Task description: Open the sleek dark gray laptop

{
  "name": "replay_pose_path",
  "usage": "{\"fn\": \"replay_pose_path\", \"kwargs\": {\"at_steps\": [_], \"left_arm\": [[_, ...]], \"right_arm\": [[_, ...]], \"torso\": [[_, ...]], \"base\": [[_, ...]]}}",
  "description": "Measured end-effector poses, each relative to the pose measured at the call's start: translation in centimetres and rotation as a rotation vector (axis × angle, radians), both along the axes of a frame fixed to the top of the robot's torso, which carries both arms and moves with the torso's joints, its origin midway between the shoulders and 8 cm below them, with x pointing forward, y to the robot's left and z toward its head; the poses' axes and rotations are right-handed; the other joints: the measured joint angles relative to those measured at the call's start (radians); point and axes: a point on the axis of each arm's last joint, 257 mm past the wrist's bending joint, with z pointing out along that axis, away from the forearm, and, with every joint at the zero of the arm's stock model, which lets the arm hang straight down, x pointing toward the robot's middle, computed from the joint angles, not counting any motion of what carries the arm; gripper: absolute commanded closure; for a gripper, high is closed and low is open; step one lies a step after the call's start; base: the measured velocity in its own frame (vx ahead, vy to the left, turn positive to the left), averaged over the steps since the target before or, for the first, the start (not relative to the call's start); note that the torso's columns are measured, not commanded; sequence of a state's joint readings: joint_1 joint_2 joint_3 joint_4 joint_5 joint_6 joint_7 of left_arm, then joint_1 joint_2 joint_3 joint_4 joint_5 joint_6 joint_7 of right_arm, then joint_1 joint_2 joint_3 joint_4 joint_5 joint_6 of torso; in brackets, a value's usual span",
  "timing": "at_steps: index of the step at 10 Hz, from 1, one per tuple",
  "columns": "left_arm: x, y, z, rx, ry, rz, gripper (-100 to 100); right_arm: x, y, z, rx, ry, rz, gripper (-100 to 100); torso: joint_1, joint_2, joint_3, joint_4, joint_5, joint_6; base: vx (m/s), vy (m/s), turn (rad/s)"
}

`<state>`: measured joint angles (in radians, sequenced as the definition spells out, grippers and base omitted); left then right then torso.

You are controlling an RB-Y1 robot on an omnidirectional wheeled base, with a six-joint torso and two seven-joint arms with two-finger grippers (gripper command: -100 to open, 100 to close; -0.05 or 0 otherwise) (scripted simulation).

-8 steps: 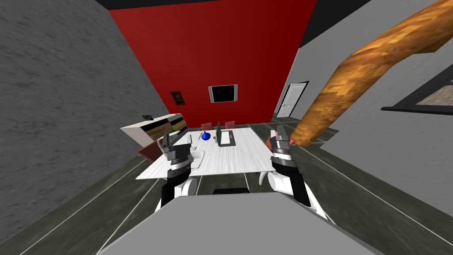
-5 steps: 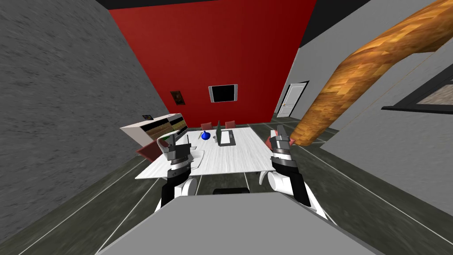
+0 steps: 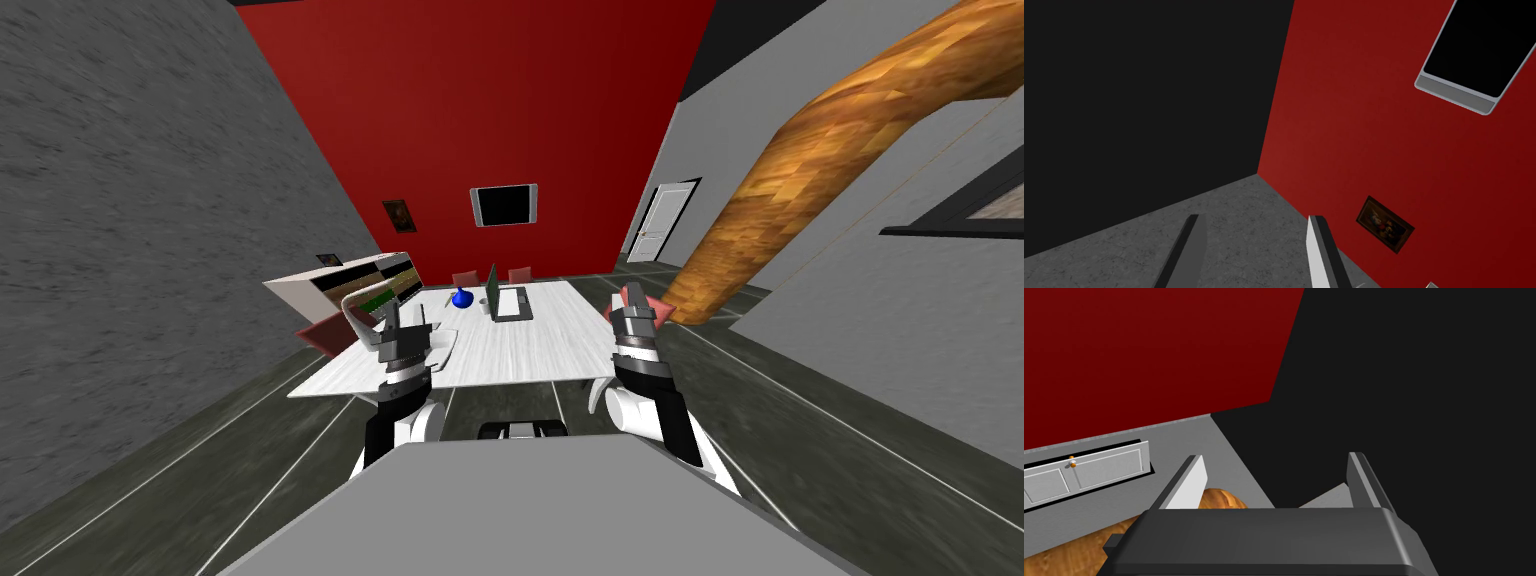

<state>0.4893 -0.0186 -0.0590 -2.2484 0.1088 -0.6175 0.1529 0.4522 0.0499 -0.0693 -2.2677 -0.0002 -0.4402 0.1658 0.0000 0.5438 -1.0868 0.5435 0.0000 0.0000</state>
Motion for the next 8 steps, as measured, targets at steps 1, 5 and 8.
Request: {"fn": "replay_pose_path", "kwargs": {"at_steps": [1,5,8], "left_arm": [[0.0,0.0,0.0,0.000,0.000,0.000,0],[1.1,-0.7,-0.4,0.051,0.017,-0.041,-100],[2.4,-1.3,-0.7,0.079,0.024,-0.072,-100]], "right_arm": [[0.0,0.0,0.0,0.000,0.000,0.000,0],[0.0,0.0,0.0,0.000,0.001,0.000,0],[0.0,0.0,0.0,0.000,0.001,0.000,0]], "torso": [[0.000,0.074,-0.148,0.074,0.000,0.000],[-0.001,0.195,-0.387,0.194,0.000,0.000],[0.000,0.193,-0.390,0.194,0.000,0.000]], "base": [[0.000,0.000,0.000],[-0.063,-0.032,0.023],[-0.047,-0.039,0.024]]}}
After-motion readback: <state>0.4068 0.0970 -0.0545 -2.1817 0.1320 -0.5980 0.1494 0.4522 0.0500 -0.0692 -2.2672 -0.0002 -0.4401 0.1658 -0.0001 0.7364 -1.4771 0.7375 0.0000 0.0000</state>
